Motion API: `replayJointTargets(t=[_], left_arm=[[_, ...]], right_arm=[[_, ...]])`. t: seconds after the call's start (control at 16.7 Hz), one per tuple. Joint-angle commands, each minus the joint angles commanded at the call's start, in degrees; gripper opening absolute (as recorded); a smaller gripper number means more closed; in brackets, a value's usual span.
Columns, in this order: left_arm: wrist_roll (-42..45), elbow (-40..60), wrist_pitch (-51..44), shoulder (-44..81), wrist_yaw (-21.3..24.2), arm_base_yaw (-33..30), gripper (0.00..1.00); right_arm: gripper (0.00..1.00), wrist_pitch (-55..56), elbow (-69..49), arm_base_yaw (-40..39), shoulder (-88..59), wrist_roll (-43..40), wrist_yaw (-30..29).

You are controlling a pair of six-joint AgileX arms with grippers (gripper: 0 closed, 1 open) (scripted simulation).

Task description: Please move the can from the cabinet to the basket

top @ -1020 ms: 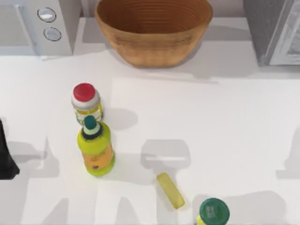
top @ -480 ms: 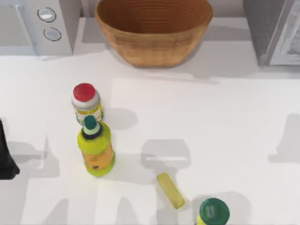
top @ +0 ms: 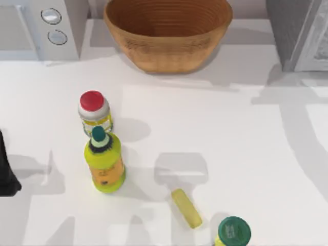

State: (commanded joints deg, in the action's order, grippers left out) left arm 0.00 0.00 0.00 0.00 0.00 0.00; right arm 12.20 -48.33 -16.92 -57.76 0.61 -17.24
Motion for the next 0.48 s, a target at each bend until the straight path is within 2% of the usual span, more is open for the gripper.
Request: replayJointTargets(t=[0.48], left_arm=[[0.00,0.00,0.00,0.00,0.00,0.00,1.00]], right_arm=[[0.00,8.73,-39.41,-12.87,-50.77,0.29,-14.03]])
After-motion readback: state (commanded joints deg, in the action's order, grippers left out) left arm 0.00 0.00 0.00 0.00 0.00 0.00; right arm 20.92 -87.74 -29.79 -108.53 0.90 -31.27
